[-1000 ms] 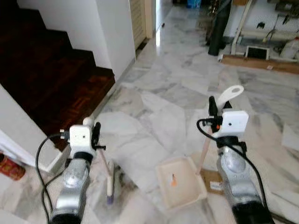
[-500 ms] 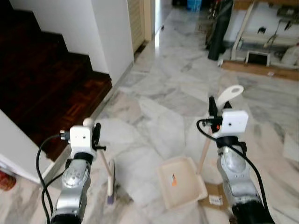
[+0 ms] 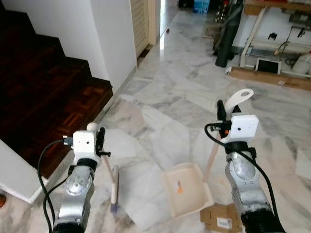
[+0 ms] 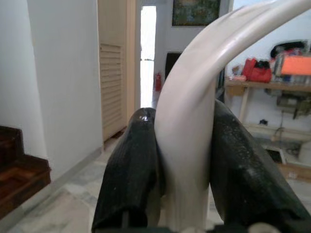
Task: Sweep floor
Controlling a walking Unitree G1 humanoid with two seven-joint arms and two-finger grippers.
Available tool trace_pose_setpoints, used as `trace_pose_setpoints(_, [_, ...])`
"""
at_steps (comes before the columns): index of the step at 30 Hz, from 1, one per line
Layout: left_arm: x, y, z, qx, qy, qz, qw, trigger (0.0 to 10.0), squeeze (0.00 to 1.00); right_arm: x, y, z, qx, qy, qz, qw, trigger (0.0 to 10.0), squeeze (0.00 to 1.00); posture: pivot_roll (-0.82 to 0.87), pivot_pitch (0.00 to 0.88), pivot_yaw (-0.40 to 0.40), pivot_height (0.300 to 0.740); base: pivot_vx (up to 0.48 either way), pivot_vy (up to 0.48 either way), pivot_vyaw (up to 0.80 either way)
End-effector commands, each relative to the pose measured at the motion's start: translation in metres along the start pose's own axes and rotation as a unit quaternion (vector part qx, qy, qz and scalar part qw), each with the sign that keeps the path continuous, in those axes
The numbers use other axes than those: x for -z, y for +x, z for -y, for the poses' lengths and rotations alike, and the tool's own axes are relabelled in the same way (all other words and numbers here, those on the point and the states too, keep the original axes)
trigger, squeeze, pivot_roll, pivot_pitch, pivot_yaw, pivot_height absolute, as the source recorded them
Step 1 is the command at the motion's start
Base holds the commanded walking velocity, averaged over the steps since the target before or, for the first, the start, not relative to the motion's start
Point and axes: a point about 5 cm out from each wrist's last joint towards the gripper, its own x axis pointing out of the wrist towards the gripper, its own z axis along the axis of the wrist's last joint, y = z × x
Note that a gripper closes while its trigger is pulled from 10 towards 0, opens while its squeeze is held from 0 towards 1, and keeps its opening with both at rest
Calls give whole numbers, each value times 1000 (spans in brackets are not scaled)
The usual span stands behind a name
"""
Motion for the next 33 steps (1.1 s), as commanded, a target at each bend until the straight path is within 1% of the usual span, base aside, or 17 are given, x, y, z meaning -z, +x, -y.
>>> trace_pose_setpoints(1, [-12, 4, -3, 0, 5, 26, 1000, 10000, 0, -11, 6, 0, 0, -2, 27, 1000, 10000, 0, -13, 61, 49, 740, 368, 0, 0])
trace_pose_setpoints(24, [-11, 4, -2, 0, 3, 25, 1000, 10000, 0, -12, 6, 0, -2, -4, 29, 1000, 10000, 0, -15, 64, 46, 740, 363, 0, 0])
trace_pose_setpoints(33, [-12, 4, -1, 4, -3, 29, 1000, 10000, 0, -12, 5, 1, 2, -2, 29, 1000, 10000, 0, -21, 56, 50, 740, 0, 0, 0])
